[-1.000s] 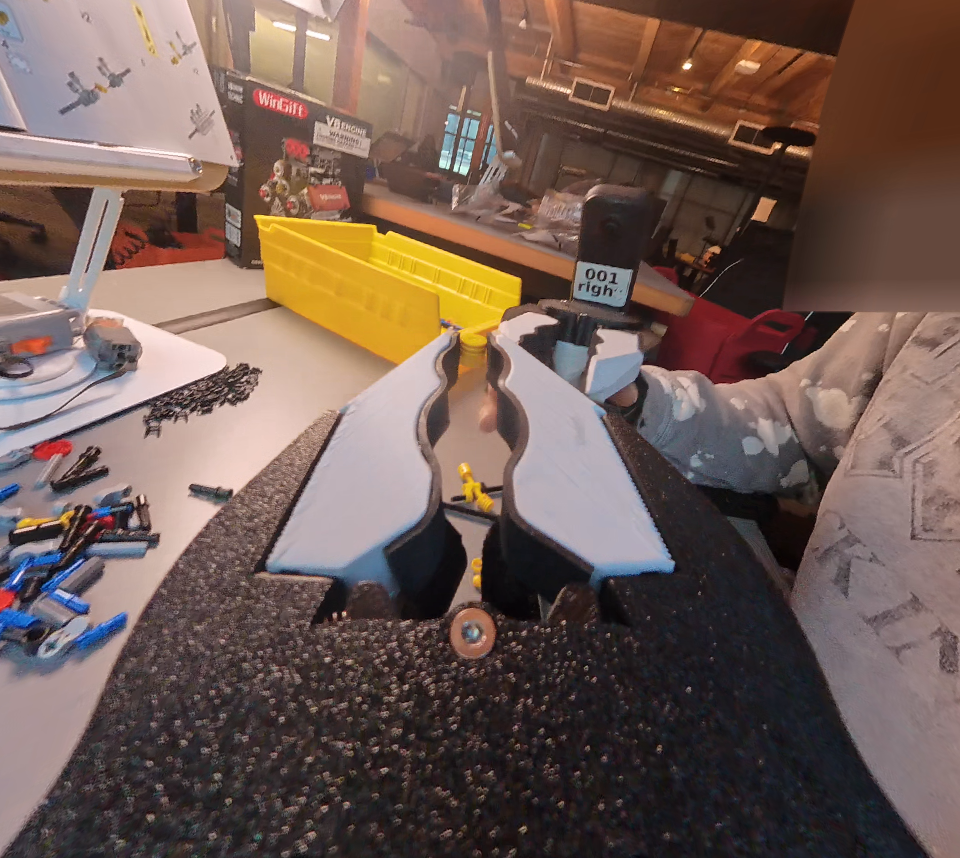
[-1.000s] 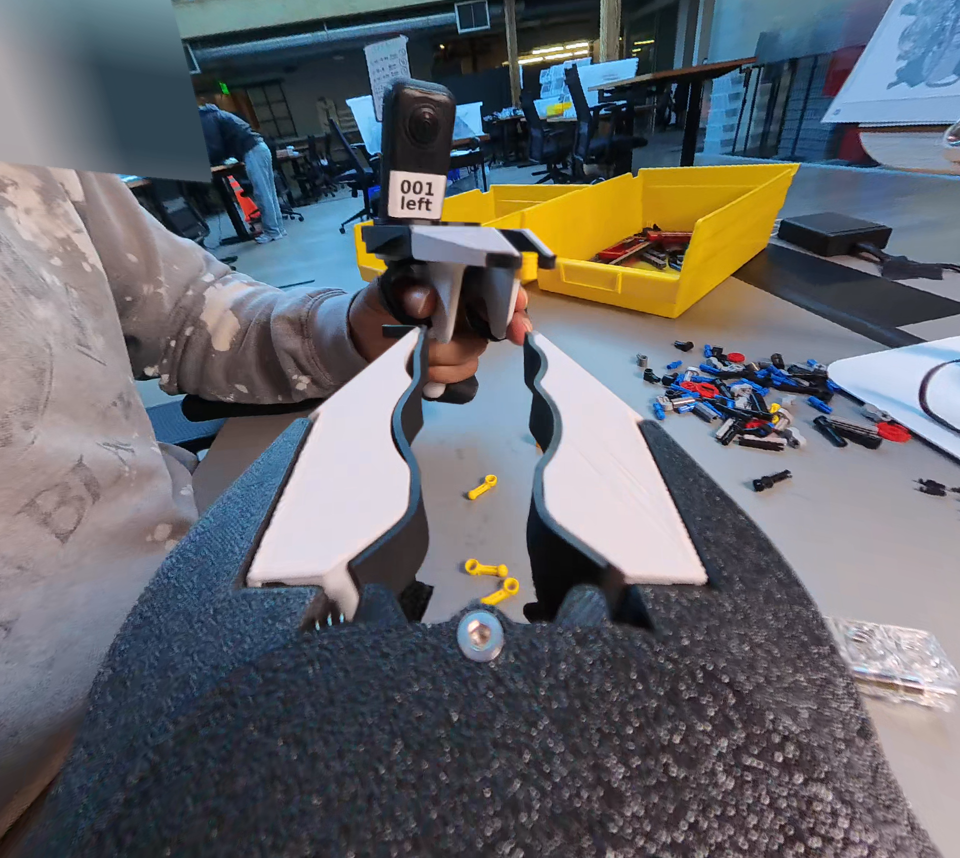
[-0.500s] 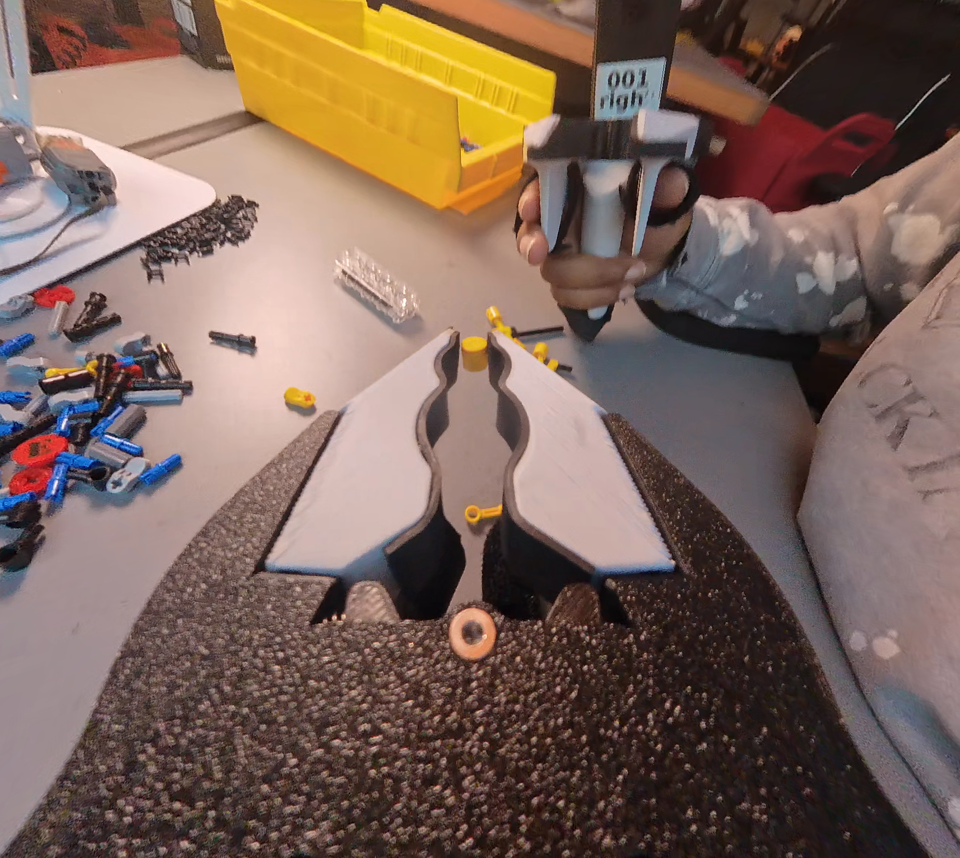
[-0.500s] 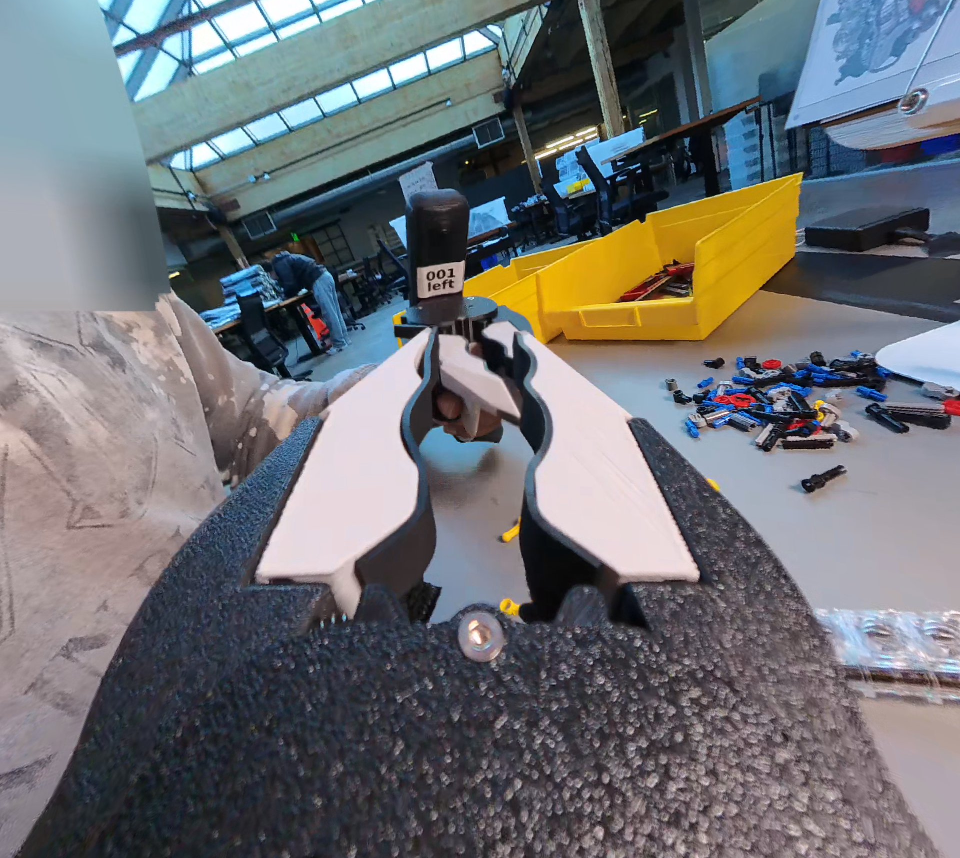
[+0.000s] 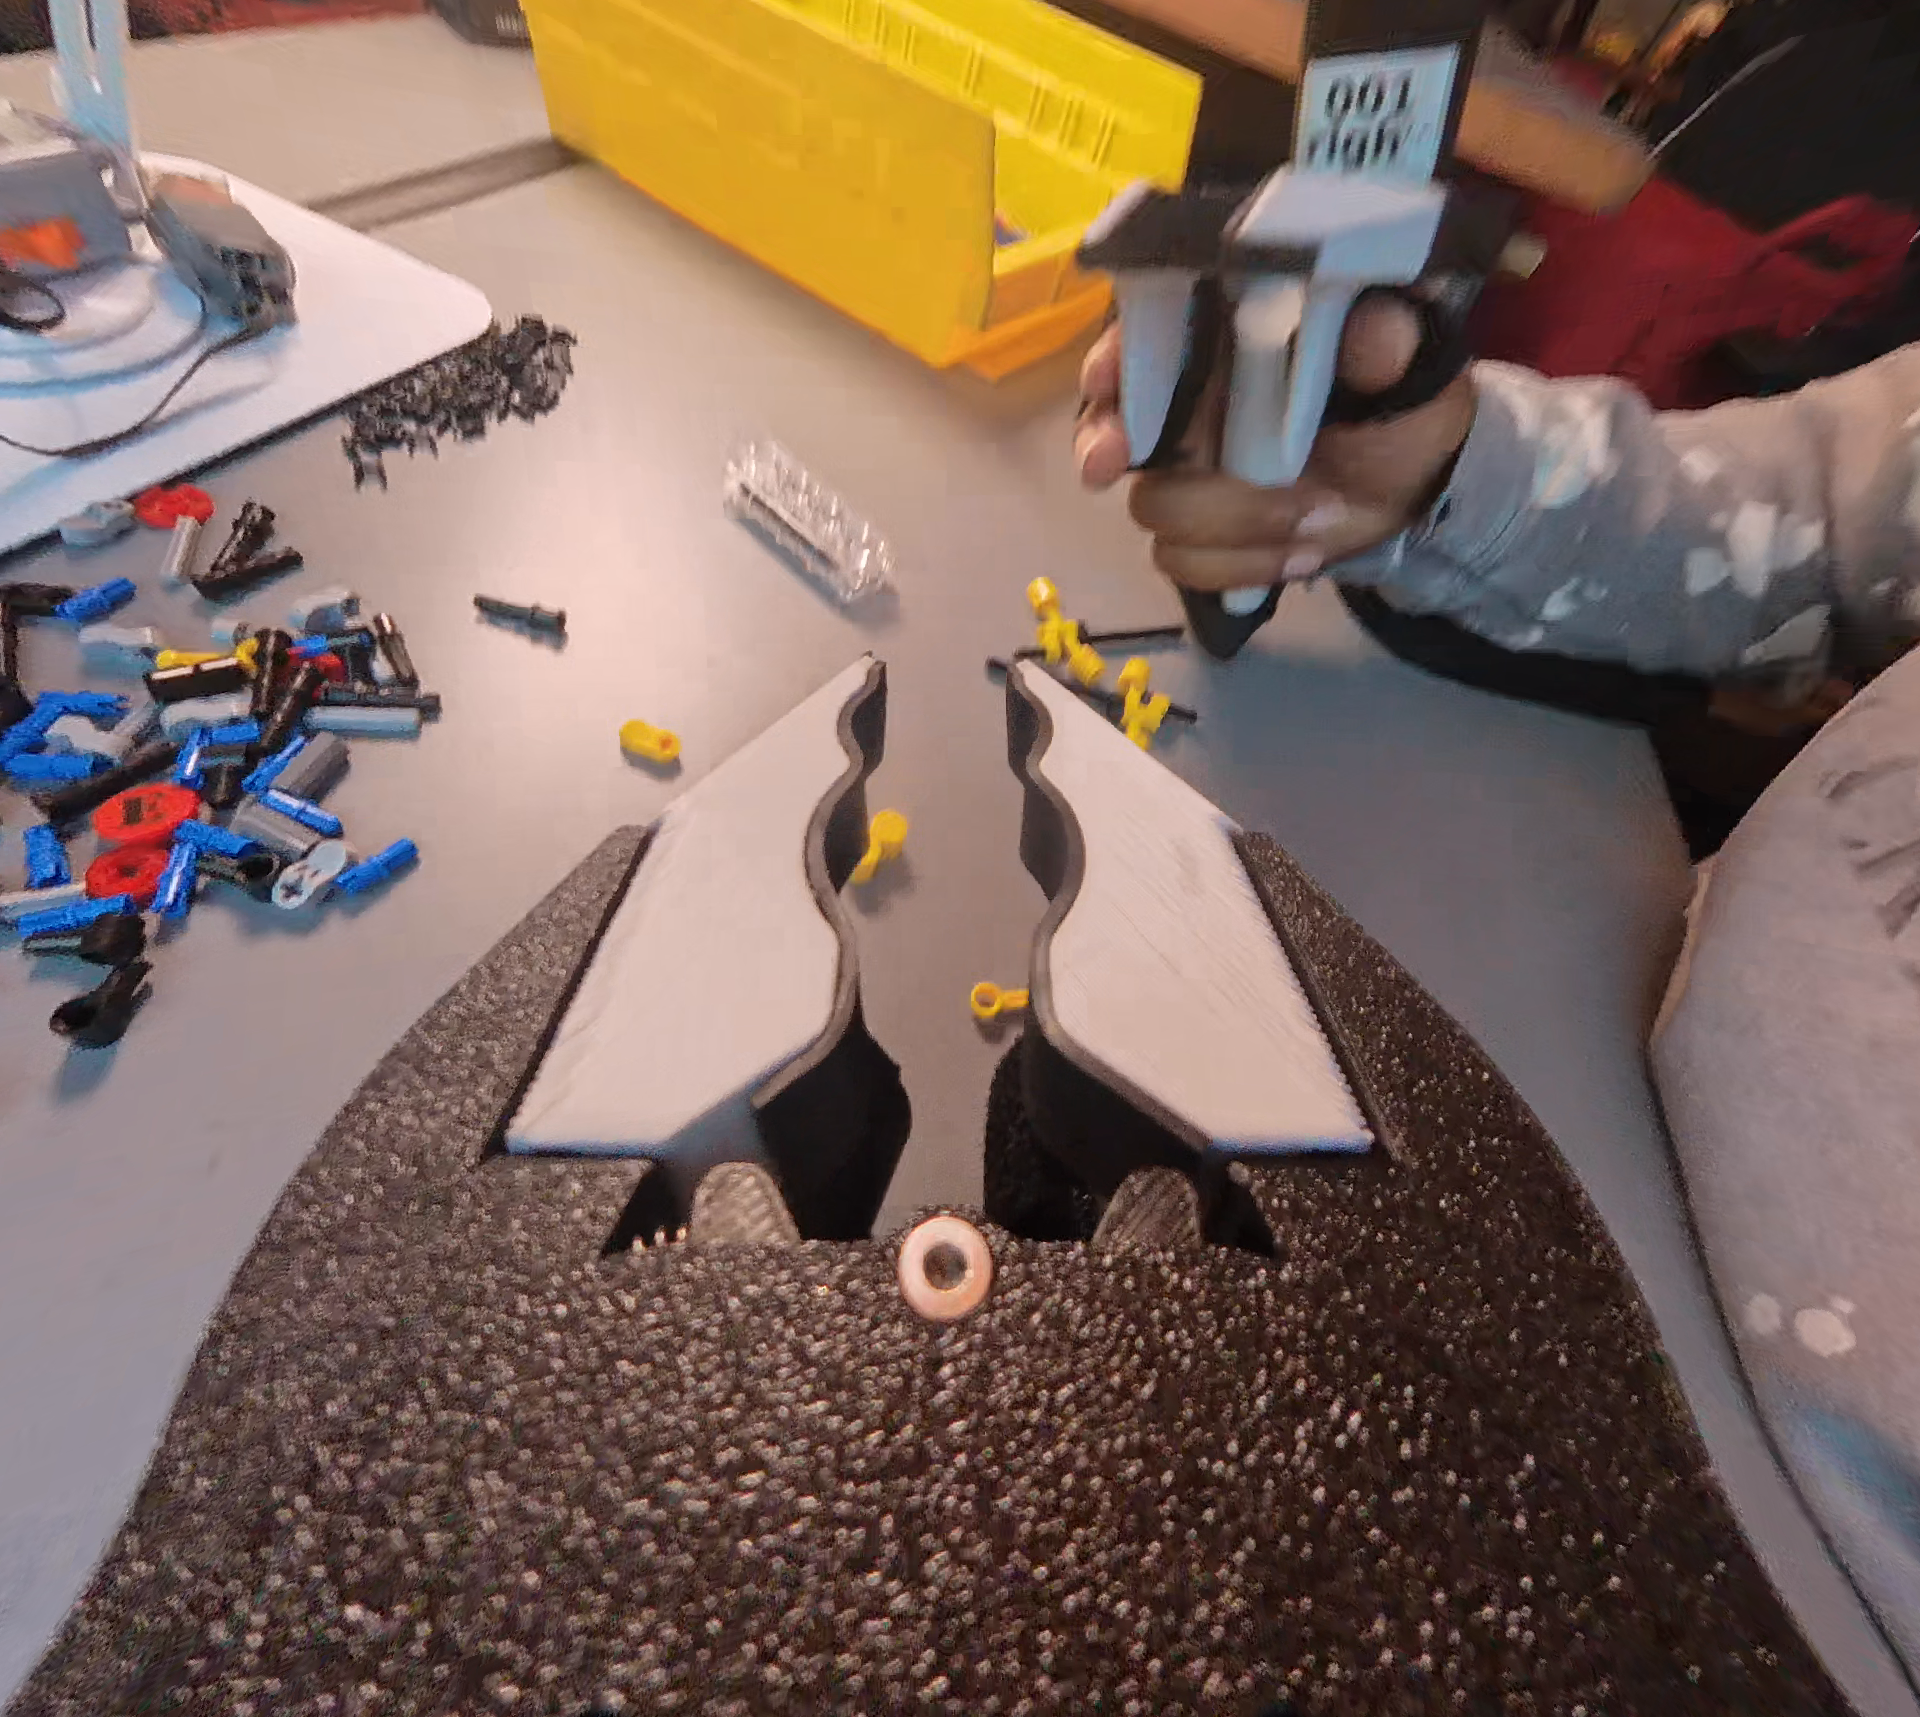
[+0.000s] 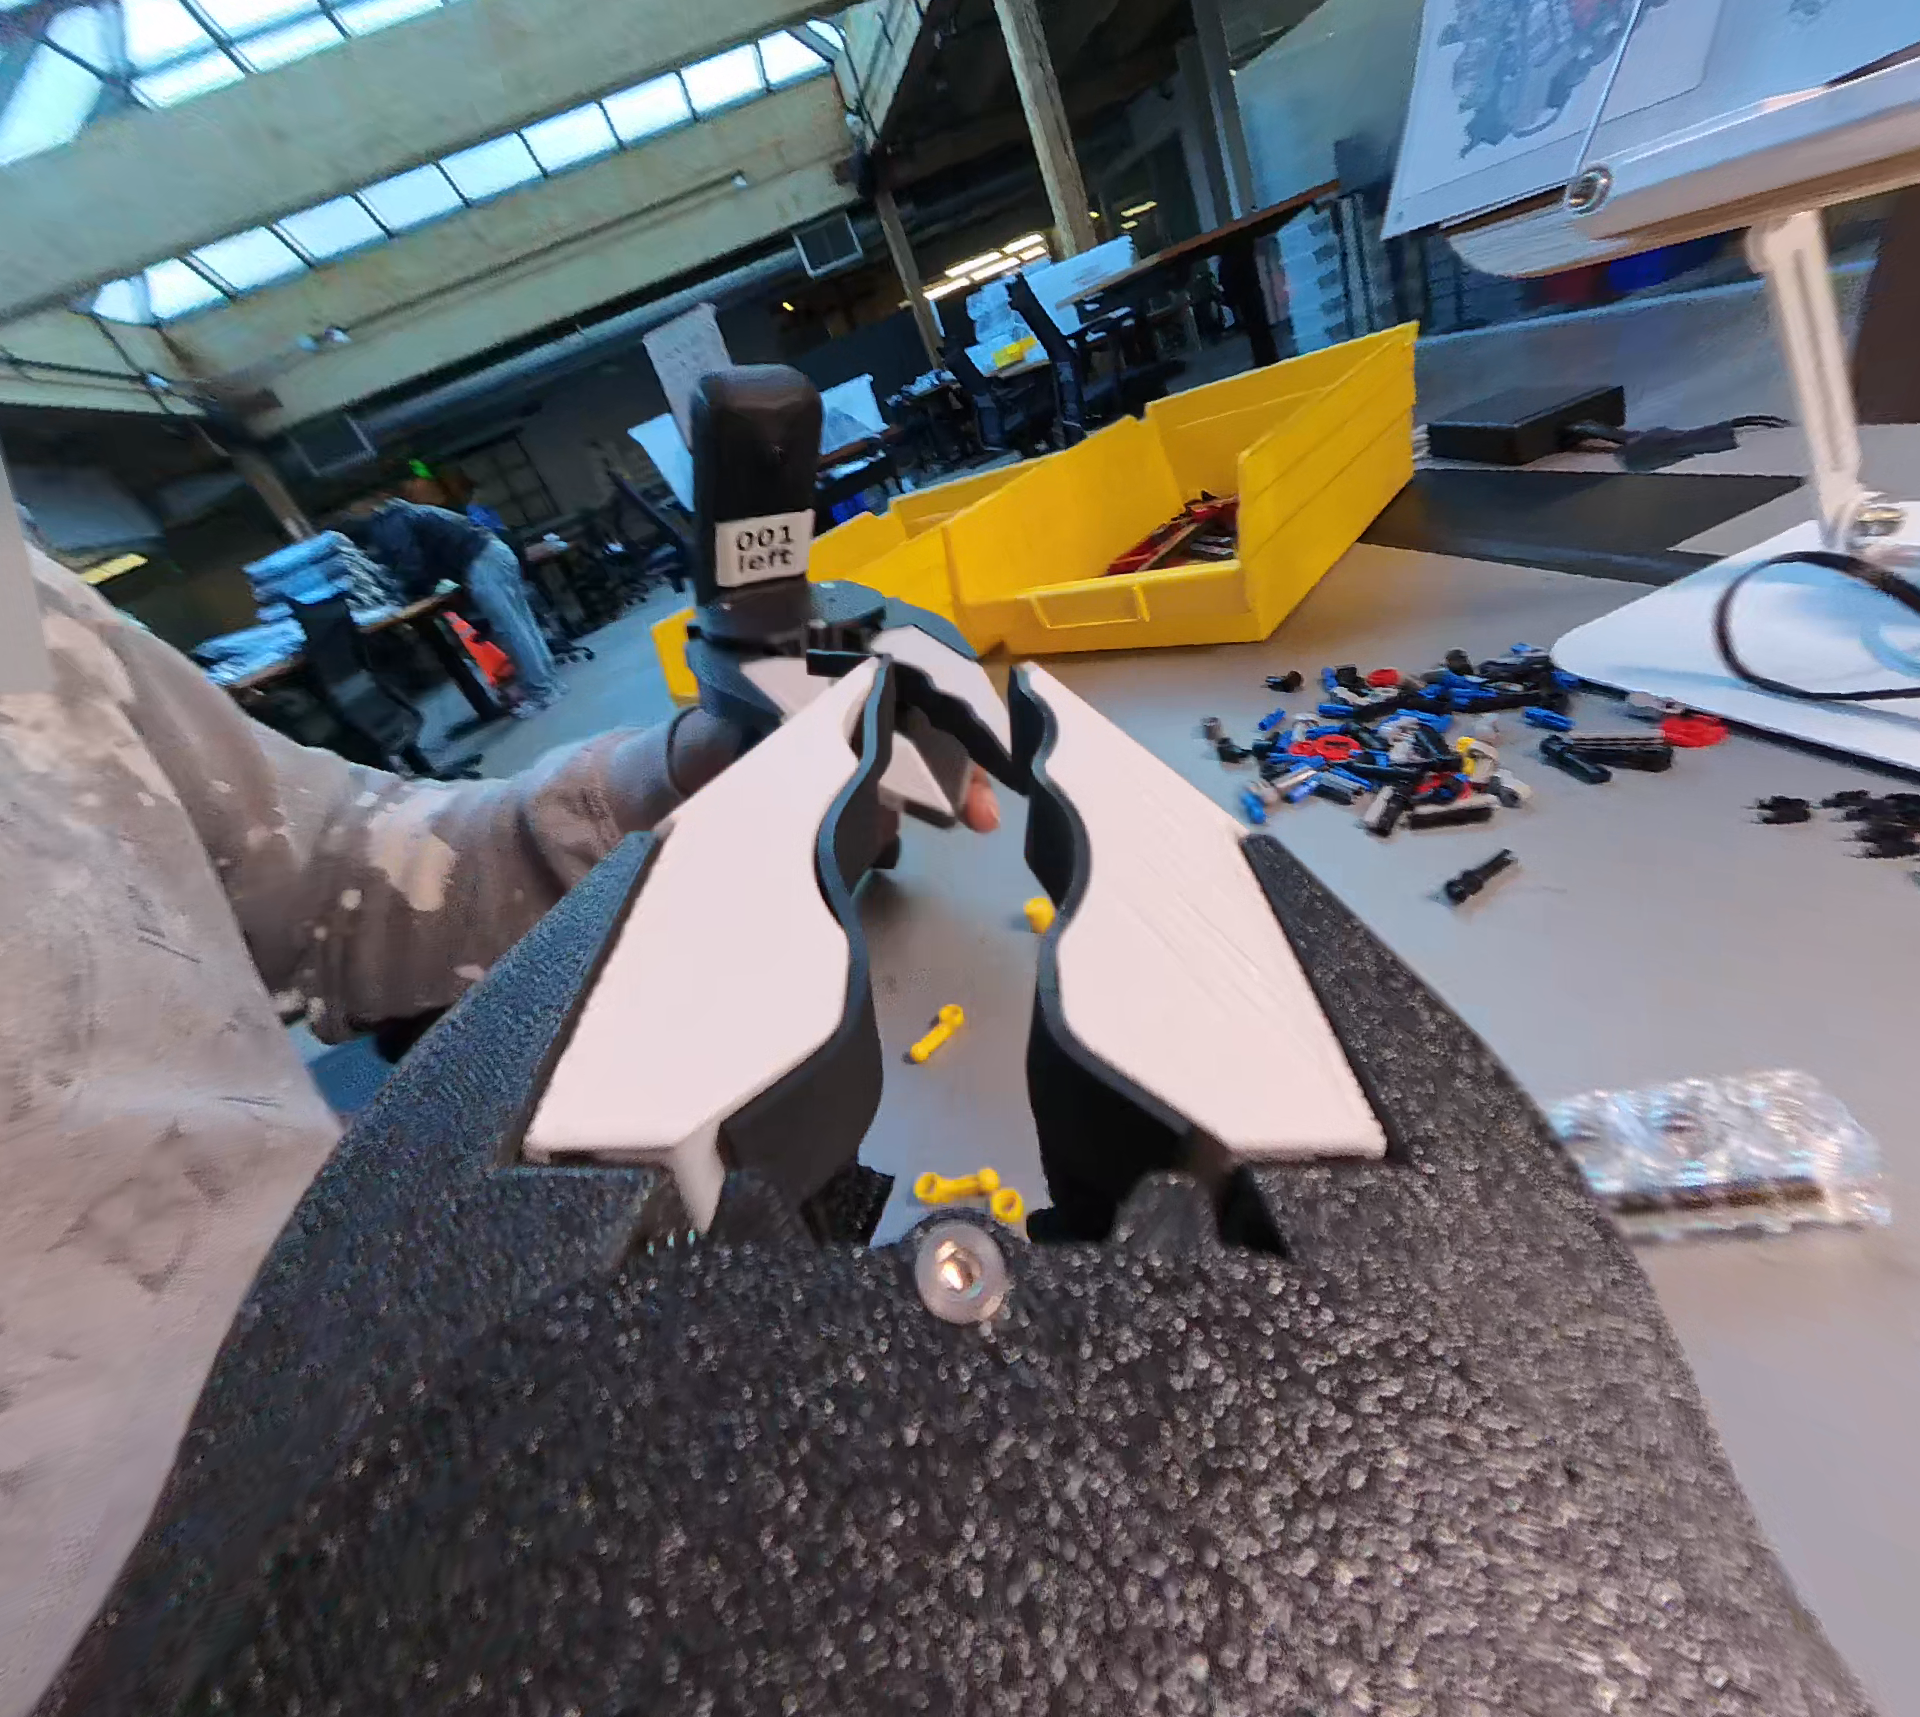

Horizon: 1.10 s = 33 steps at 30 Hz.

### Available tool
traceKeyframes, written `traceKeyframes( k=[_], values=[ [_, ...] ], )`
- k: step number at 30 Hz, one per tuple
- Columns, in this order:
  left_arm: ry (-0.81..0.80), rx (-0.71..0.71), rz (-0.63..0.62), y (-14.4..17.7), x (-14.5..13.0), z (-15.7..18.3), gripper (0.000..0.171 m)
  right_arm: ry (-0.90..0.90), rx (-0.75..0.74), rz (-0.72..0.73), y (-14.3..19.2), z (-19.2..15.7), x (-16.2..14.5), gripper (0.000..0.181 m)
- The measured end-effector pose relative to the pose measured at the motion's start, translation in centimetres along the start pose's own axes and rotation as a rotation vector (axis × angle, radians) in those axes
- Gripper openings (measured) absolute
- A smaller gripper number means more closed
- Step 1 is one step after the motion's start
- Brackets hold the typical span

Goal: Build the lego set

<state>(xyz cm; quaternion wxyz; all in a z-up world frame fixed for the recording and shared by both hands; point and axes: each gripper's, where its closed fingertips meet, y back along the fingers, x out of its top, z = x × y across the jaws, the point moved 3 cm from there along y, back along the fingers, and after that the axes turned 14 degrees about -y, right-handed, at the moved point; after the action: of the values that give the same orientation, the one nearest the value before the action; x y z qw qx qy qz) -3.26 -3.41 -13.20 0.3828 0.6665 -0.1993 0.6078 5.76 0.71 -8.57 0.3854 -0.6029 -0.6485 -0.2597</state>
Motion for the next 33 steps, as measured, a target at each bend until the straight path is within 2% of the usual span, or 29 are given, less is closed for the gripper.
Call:
traceKeyframes(
  k=[3,6,8,15,20,33],
  values=[
    [0.049,-0.021,0.177,0.7,2.1,0.2,0.023,0.188,-0.162,-0.025,-0.2,0.8,-0.4,0.029],
    [0.001,-0.017,0.224,0.9,2.8,0.6,0.023,0.367,-0.281,-0.013,-0.4,0.7,-0.4,0.034],
    [-0.048,-0.017,0.24,0.9,3.4,1.3,0.023,0.425,-0.313,-0.006,-0.5,0.4,-0.4,0.035],
    [-0.158,0.013,0.227,0.2,3.9,2.8,0.021,0.438,-0.312,-0.015,-1.1,-0.2,-1.0,0.039],
    [-0.192,0.016,0.193,-0.1,3.7,3.3,0.002,0.455,-0.32,-0.02,-1.3,-0.4,-1.3,0.039],
    [-0.213,0.028,0.215,-0.5,4.4,4.3,0.001,0.418,-0.299,0.005,-1.3,-0.8,-1.1,0.039]
  ],
)
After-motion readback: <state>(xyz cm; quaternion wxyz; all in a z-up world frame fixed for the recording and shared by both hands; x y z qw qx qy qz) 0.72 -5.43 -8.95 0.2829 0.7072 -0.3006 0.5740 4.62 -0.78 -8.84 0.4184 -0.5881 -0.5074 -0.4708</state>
